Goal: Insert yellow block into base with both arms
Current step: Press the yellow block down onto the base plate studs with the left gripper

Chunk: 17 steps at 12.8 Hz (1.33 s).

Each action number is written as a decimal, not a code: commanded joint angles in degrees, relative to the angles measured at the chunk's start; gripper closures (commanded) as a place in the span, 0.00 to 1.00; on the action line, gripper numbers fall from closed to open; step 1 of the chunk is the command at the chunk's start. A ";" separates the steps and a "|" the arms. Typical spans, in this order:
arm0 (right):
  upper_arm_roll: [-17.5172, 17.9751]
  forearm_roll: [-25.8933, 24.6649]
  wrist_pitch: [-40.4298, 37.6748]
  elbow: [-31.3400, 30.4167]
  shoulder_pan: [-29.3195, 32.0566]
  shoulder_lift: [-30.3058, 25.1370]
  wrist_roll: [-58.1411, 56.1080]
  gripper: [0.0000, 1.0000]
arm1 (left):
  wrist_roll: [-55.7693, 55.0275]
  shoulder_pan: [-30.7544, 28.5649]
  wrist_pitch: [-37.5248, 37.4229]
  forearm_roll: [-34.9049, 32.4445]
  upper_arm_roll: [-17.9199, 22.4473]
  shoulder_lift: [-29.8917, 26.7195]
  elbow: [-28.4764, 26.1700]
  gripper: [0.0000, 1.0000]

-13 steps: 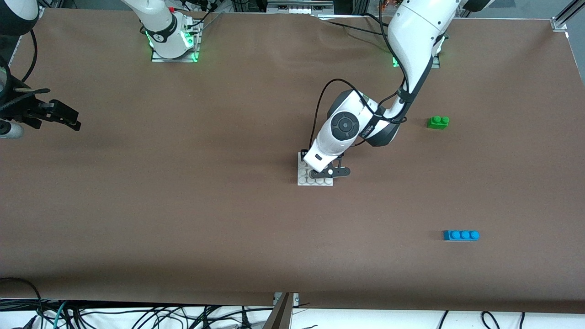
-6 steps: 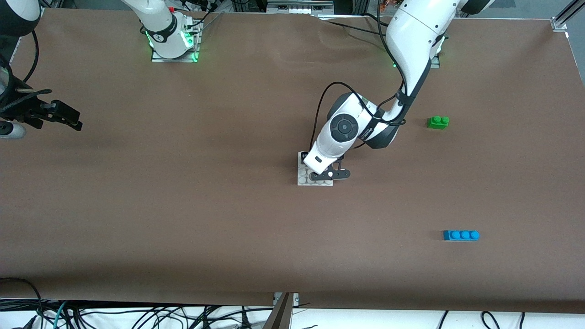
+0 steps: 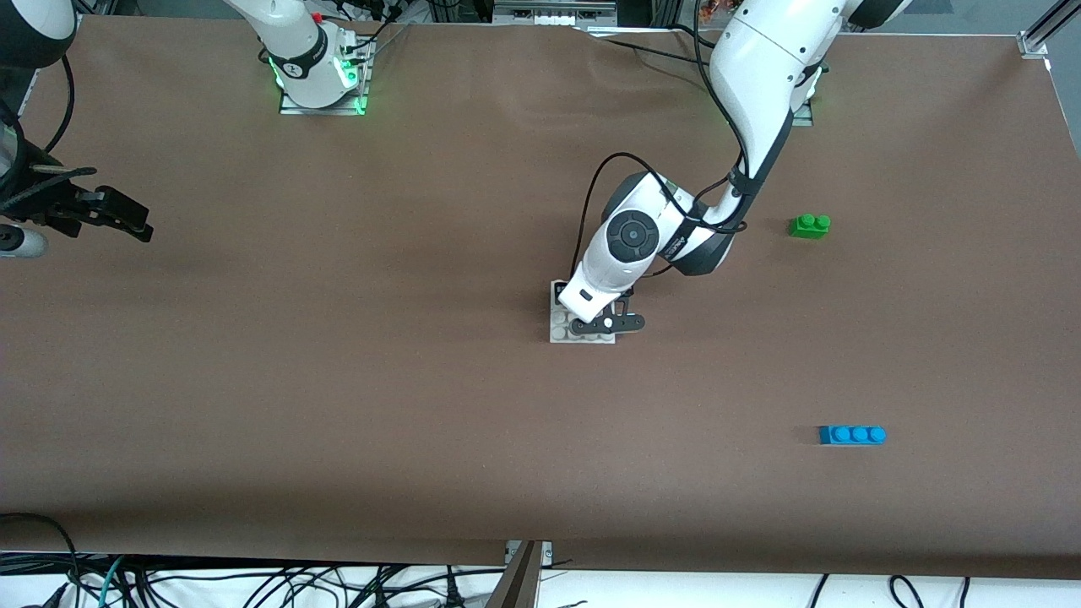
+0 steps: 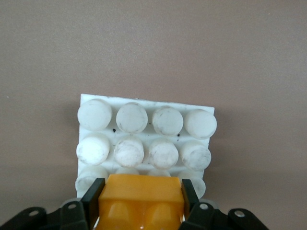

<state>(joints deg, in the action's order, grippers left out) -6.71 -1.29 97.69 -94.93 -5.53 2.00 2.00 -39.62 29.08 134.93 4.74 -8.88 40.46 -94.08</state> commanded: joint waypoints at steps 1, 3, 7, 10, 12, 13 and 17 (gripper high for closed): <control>0.38 -0.56 -0.22 -0.51 0.17 -0.59 0.81 0.00 | -0.55 0.98 -0.02 -0.88 0.36 1.73 1.53 1.00; 0.38 -0.55 -0.22 -0.43 0.17 -0.59 0.81 0.00 | -0.46 0.98 -0.02 -0.88 0.36 1.90 1.53 0.88; 0.38 -0.47 -0.31 -0.51 0.17 -0.59 0.81 0.00 | -0.46 0.98 -0.10 -0.79 0.79 2.52 1.53 0.55; 0.47 -0.47 -0.31 -0.51 0.17 -0.59 0.81 0.00 | -0.55 0.98 -0.02 -0.70 0.97 3.05 1.53 0.29; 0.47 -0.47 -0.31 -0.51 0.17 -0.59 0.81 0.00 | -0.55 0.89 -0.02 -0.53 1.15 2.96 1.62 0.00; 0.47 -0.47 -0.31 -0.51 0.17 -0.59 0.81 0.00 | -0.55 0.80 -0.10 -0.70 1.15 2.44 1.62 0.00; 0.47 -0.55 -0.31 -0.43 0.17 -0.59 0.81 0.00 | -0.55 0.10 -0.54 -0.26 1.15 -0.81 1.62 0.00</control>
<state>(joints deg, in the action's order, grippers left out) -6.71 -1.29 97.68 -95.00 -5.53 2.00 2.04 -39.71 29.10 135.19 4.75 -8.19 41.63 -92.90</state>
